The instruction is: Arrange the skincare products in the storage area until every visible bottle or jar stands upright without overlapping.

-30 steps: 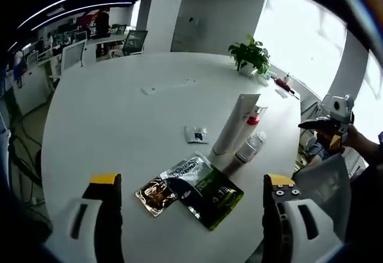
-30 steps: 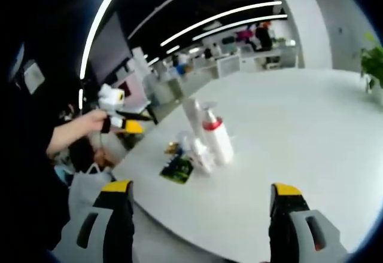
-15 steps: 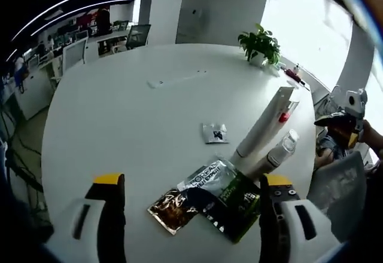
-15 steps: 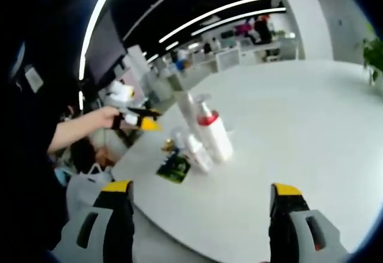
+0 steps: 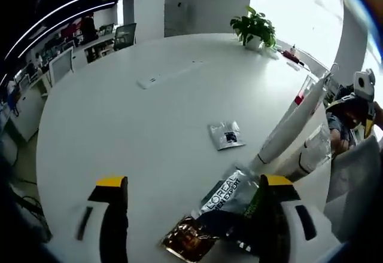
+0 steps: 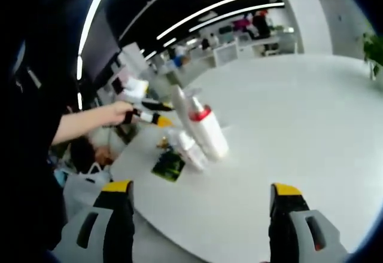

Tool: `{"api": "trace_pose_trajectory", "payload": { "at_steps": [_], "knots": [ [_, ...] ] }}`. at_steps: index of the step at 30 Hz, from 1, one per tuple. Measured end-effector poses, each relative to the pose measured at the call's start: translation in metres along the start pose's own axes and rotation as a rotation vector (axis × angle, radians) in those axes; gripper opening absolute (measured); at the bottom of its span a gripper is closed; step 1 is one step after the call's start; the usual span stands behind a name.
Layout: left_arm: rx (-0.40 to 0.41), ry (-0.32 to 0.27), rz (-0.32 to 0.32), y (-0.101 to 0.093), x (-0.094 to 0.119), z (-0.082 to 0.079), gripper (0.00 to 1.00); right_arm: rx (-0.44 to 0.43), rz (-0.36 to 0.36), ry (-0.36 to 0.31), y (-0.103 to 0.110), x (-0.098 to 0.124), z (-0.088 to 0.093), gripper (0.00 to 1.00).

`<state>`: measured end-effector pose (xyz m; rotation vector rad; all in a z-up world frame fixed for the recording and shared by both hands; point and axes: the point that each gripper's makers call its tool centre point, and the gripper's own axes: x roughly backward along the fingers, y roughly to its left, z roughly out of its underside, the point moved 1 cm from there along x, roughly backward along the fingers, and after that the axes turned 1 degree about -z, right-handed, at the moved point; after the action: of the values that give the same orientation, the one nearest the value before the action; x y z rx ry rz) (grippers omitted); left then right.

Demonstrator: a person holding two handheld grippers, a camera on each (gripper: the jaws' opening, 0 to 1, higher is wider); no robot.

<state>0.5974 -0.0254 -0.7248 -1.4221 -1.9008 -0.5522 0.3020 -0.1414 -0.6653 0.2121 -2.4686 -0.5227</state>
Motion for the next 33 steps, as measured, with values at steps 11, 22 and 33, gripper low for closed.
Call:
{"api": "trace_pose_trajectory", "payload": {
  "at_steps": [11, 22, 33],
  "knots": [
    [-0.122, 0.033, 0.033, -0.002, -0.039, -0.013, 0.79, -0.029, 0.017, -0.004, -0.014, -0.005, 0.004, 0.97],
    [-0.303, 0.04, 0.11, -0.022, -0.074, -0.03, 0.72, -0.051, 0.014, 0.009, -0.018, -0.011, 0.013, 0.97],
    [-0.424, 0.036, 0.226, -0.042, -0.09, -0.04, 0.64, -0.069, 0.017, 0.014, -0.024, -0.015, 0.016, 0.97]
  ]
}}
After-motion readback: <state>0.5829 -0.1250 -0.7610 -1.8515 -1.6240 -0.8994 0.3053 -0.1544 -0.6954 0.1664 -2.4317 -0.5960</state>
